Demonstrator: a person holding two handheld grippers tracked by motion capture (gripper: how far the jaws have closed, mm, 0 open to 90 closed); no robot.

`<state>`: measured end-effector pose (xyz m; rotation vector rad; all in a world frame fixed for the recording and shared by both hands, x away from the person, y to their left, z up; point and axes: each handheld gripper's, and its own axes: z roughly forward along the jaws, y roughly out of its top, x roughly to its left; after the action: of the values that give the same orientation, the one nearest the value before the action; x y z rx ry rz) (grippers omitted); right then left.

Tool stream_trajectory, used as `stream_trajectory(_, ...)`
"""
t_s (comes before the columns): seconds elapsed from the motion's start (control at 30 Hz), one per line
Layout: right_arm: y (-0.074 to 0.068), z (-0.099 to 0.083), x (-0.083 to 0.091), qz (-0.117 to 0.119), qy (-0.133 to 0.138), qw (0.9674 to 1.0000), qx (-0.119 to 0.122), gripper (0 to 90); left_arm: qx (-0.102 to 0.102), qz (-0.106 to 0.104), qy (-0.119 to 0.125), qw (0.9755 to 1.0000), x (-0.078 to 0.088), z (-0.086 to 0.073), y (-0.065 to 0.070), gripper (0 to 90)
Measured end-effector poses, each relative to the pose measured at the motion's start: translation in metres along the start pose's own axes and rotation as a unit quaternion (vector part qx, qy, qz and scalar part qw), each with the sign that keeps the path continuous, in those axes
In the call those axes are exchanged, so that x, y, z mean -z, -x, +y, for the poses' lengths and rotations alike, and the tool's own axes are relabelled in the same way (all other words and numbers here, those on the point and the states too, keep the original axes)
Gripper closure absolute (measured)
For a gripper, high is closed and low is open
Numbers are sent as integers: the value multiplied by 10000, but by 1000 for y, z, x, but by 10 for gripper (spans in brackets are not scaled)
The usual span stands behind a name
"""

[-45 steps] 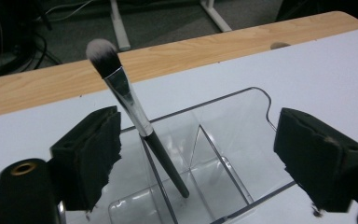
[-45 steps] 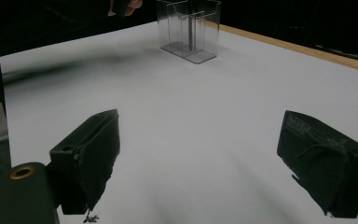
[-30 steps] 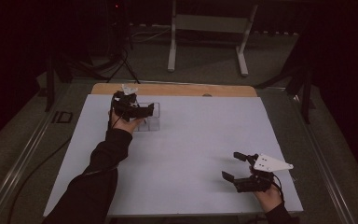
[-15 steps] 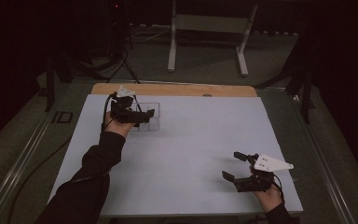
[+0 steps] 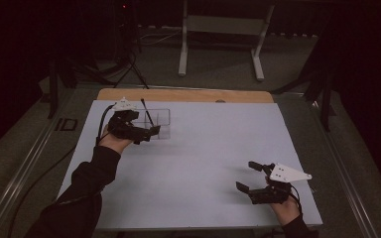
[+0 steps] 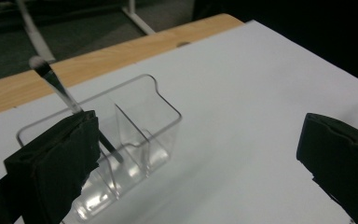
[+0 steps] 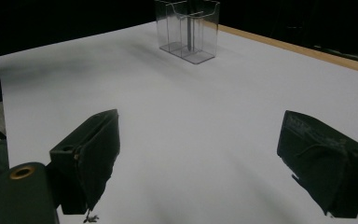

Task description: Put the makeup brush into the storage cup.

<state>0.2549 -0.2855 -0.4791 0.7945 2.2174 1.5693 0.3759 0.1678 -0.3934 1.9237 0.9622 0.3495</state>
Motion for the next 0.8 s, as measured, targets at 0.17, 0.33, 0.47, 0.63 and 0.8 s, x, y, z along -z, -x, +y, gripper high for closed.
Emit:
stream_trajectory(0.17, 0, 0, 0, -3, 0, 10000, -5, 130, -179, -174, -27, 9997, 7, -6, 6, 8)
stream_trajectory(0.33, 0, 0, 0, -2, 2, 10000, 7, 129, -298, -297, 61, 9991, 15, -12, 11, 8)
stream_trajectory(0.47, 0, 0, 0, -2, 4, 10000, 10, 130, -387, -419, 95, 9983, 21, -17, 17, 8)
stream_trajectory(0.63, 0, 0, 0, 0, 0, 10000, 23, 130, -568, -549, 176, 9967, 27, -23, 25, 8)
stream_trajectory(0.8, 0, 0, -1, 0, -6, 10000, 37, 129, -703, -725, 264, 9945, 31, -29, 29, 8)
